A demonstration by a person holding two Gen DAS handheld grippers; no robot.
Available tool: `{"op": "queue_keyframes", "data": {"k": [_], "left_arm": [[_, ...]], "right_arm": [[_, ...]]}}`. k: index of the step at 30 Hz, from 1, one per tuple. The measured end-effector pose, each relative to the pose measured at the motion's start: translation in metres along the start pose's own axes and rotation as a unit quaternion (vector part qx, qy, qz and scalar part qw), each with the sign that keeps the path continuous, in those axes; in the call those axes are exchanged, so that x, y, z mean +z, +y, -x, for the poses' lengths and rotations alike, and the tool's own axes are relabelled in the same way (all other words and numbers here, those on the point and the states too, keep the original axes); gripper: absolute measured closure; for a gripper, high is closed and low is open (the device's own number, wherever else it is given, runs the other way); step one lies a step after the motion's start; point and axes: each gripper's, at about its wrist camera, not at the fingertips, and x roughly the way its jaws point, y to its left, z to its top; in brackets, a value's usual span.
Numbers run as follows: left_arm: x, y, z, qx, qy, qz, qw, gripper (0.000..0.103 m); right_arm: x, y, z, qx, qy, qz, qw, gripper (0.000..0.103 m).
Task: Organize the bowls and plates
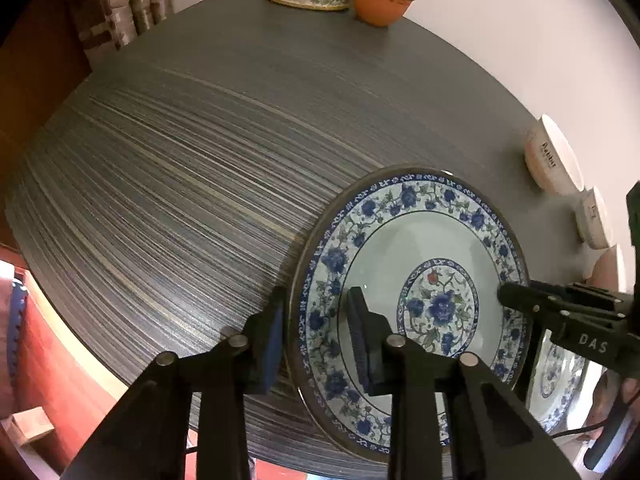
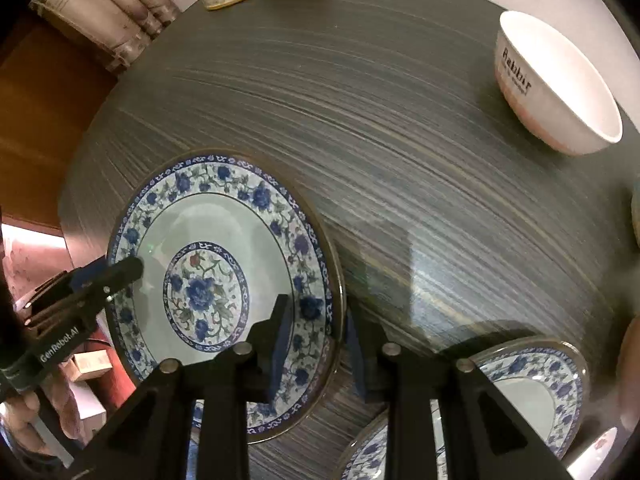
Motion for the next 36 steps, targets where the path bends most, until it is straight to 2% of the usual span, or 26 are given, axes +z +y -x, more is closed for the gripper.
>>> {"op": "queue_keyframes", "data": {"k": [2,7,12,16,22,27,31,36], "left_arm": [[0.001,-0.001,-0.001,-0.011,0.004,0.0,0.9999,0.081],[0.006,-0.01,0.01,-0.007,-0.017,-0.014,0.9997,0.082],[0.005,-0.033,0.039,-0.018,-0.035,-0.05,0.998,0.082],[-0.01,-0.076,0.056,-0.033,-0.033,-0.098,0.9941,0.082],[-0.043,-0.164,0.039,-0.06,0.001,-0.166,0.9842,0.079],[-0.064,-0.207,0.015,-0.047,0.017,-0.191,0.9803,0.078],[-0.067,-0.213,0.005,-0.032,0.019,-0.194,0.9803,0.077],[-0.065,-0.214,-0.009,-0.017,0.023,-0.198,0.9797,0.076]], "right_arm": [[-0.002,-0.002,0.003,-0.004,-0.001,-0.003,1.0,0.076],[-0.001,0.0,0.012,-0.004,-0.015,-0.007,1.0,0.076],[-0.012,-0.015,0.051,-0.013,-0.048,-0.008,0.999,0.076],[-0.044,-0.05,0.081,-0.02,-0.06,-0.03,0.998,0.076],[-0.113,-0.118,0.113,-0.065,-0.059,-0.092,0.992,0.076],[-0.146,-0.164,0.103,-0.058,-0.051,-0.136,0.988,0.076],[-0.158,-0.18,0.091,-0.044,-0.047,-0.142,0.988,0.076],[-0.154,-0.179,0.081,-0.048,-0.046,-0.132,0.989,0.076]]}}
